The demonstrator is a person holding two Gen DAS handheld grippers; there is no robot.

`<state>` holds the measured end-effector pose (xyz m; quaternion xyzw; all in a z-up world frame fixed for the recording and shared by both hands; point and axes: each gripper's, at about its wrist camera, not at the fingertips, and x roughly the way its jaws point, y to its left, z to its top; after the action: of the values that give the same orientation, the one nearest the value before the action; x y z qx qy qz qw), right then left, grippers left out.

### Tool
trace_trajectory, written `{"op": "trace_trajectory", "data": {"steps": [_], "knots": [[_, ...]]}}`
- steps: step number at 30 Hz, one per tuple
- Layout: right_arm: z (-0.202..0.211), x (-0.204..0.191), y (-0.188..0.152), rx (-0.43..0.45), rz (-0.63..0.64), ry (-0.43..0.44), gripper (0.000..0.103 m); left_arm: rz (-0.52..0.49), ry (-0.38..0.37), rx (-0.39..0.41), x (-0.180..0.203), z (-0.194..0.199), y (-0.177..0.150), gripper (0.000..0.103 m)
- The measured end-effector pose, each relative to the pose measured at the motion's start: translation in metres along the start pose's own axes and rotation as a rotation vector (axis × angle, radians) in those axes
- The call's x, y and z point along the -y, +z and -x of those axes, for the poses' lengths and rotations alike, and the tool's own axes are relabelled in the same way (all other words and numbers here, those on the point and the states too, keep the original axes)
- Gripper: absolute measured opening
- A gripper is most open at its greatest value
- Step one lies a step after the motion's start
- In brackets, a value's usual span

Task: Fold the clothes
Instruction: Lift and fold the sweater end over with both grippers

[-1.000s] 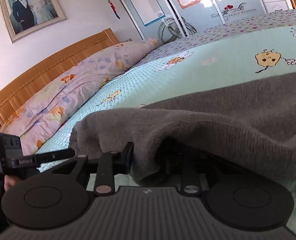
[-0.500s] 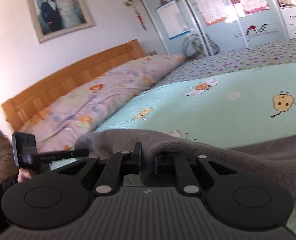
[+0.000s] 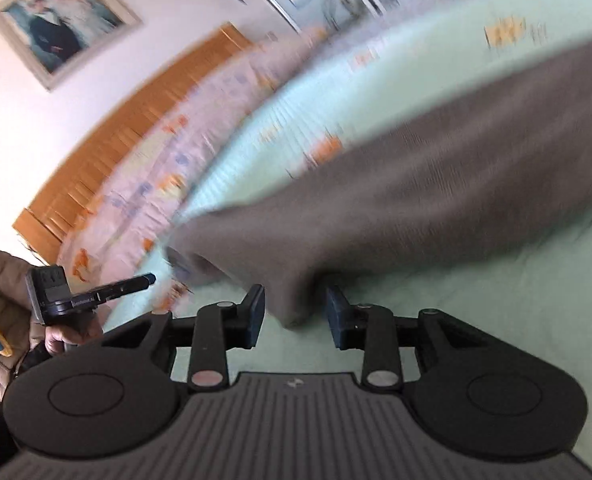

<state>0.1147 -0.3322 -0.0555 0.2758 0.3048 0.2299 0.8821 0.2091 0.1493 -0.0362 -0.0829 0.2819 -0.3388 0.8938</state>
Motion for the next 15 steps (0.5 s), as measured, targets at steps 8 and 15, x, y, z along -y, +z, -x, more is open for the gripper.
{"op": "trace_trajectory", "data": {"steps": [8,15], "knots": [[-0.05,-0.064,0.035,0.101,0.115,0.113,0.071,0.178,-0.114,0.143,0.034,-0.06,-0.001,0.072],[-0.133,-0.099,0.028,0.007,0.16,0.233,0.063,0.449,-0.051,0.293,0.017,-0.054,-0.06,0.071]]}}
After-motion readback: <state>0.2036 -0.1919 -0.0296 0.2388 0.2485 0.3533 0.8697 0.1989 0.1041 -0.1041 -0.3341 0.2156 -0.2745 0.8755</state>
